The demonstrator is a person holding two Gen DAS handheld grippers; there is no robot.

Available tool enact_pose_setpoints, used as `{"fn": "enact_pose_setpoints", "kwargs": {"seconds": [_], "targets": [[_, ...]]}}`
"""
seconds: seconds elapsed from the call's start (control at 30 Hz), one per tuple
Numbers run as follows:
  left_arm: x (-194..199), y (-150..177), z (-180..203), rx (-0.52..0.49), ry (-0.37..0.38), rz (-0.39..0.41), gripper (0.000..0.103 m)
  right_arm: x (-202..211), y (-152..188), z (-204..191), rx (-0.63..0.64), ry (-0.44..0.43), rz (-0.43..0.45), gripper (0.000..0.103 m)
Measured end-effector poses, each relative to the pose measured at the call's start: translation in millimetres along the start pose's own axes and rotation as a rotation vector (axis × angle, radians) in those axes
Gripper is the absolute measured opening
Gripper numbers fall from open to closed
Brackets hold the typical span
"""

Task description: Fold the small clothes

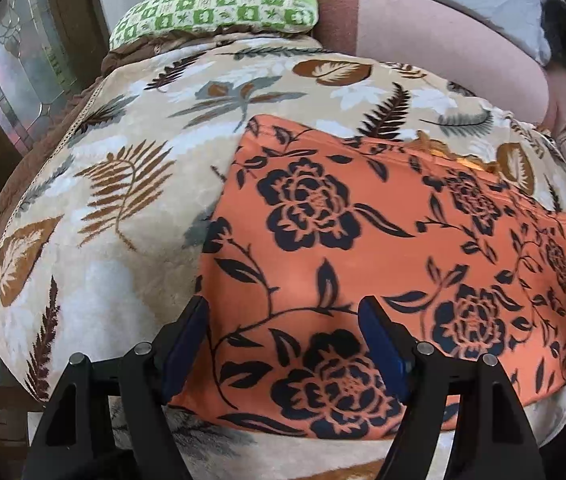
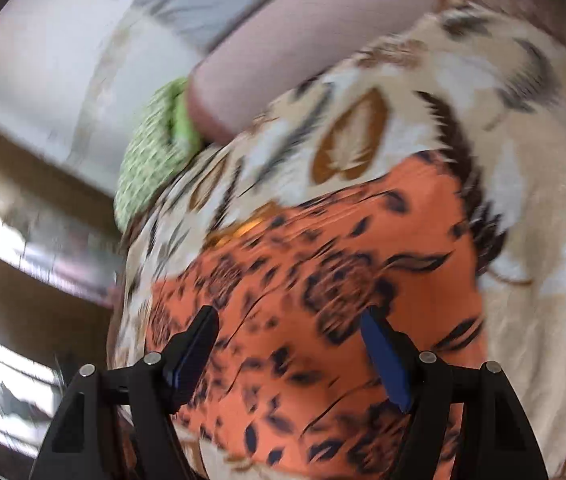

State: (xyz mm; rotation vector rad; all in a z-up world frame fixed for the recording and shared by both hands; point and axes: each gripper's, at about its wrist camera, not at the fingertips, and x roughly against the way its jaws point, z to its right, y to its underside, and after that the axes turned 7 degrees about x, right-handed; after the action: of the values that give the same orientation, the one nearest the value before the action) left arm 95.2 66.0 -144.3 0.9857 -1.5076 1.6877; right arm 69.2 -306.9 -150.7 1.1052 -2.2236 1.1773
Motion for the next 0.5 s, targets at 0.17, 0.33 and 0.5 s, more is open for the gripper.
{"fn": "enact_pose_setpoints", "kwargs": {"seconds": [0.17,0.33,0.5], "targets": [[21,5,3,-0.013,0.017,0.031,0.077,-25,37,28,-0.027,0.095,-0.132,0.076],[37,8,-3,-0.017,0.003,0.070,0.077,-7,31,9,-0.017,0.049,-0.067,0.076],[41,10,-2,-0.009,0.019,0.065,0.078,-14,29,-1,0.021,0.045,-0.059,0.077]]}}
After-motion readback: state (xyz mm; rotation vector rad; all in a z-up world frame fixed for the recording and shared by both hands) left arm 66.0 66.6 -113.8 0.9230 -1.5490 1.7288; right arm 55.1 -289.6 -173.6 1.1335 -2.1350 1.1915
